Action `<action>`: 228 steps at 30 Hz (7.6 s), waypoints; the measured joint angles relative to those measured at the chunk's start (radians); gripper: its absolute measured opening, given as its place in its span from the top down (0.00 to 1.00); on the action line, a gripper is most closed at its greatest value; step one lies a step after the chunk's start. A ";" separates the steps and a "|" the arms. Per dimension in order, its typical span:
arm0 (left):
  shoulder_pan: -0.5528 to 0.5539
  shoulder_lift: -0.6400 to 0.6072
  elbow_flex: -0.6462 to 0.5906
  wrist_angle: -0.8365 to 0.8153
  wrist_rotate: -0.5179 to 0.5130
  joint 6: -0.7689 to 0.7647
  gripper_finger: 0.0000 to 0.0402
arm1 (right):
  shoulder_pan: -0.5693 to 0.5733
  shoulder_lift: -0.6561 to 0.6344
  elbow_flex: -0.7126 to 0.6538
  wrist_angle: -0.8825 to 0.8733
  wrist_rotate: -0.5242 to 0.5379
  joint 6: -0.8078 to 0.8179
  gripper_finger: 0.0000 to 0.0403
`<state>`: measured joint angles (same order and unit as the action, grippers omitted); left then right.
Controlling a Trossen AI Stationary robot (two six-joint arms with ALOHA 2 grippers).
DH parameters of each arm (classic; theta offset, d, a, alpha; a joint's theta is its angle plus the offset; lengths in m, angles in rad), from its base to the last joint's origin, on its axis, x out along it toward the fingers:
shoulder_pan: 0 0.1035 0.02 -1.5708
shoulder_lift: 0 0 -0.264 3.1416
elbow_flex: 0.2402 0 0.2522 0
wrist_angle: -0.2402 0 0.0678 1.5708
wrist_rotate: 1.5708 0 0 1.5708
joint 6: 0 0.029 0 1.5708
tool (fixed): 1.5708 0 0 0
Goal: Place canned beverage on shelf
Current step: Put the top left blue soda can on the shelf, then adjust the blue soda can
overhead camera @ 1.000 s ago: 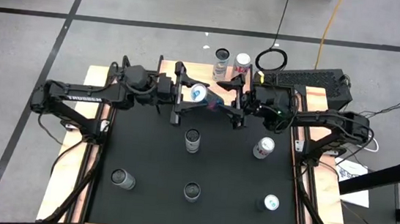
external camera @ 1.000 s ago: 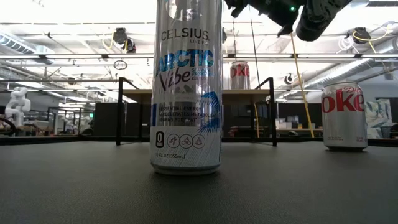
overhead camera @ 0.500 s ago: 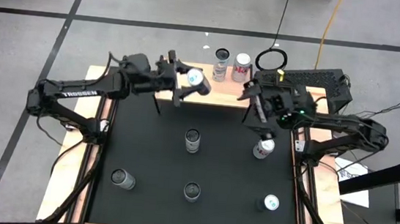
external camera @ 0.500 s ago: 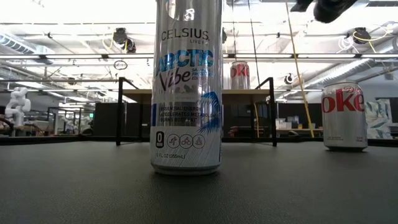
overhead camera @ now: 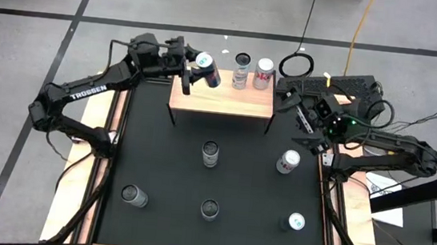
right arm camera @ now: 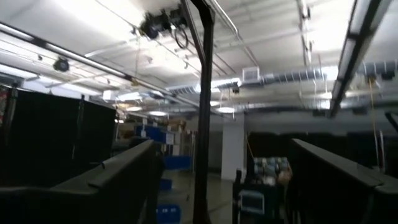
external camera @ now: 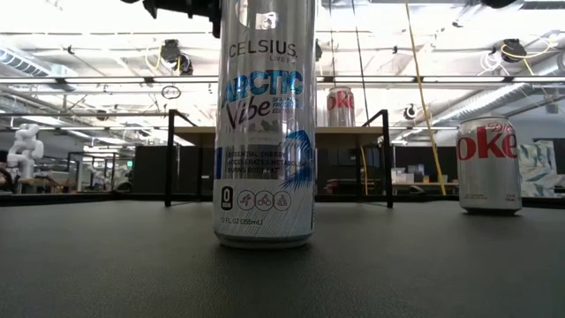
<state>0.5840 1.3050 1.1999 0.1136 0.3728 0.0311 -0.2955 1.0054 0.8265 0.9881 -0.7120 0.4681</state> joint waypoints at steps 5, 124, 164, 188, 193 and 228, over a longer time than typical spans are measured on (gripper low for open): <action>0.038 0.035 0.000 0.008 0.061 0.000 0.40 | 0.000 -0.030 0.000 -0.143 0.000 -0.055 0.14; 0.234 0.451 0.186 -0.080 0.270 0.105 0.32 | 0.000 -0.037 0.001 -0.297 0.004 -0.061 0.14; 0.220 0.388 0.187 0.043 0.224 -0.051 0.32 | 0.000 -0.037 0.001 -0.339 0.000 -0.061 0.14; 0.092 0.328 0.187 -0.170 0.259 -0.077 0.50 | 0.000 -0.038 0.001 -0.354 -0.001 -0.008 0.14; 0.087 0.328 0.187 -0.200 0.201 -0.077 0.61 | 0.001 -0.039 0.001 -0.354 -0.001 -0.008 0.14; 0.088 0.328 0.187 -0.292 0.025 -0.050 0.82 | 0.001 -0.039 0.001 -0.380 -0.001 -0.008 0.14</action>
<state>0.6716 1.6333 1.3866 -0.1783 0.3983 -0.0193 -0.2949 0.9665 0.8272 0.6083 -0.7128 0.4600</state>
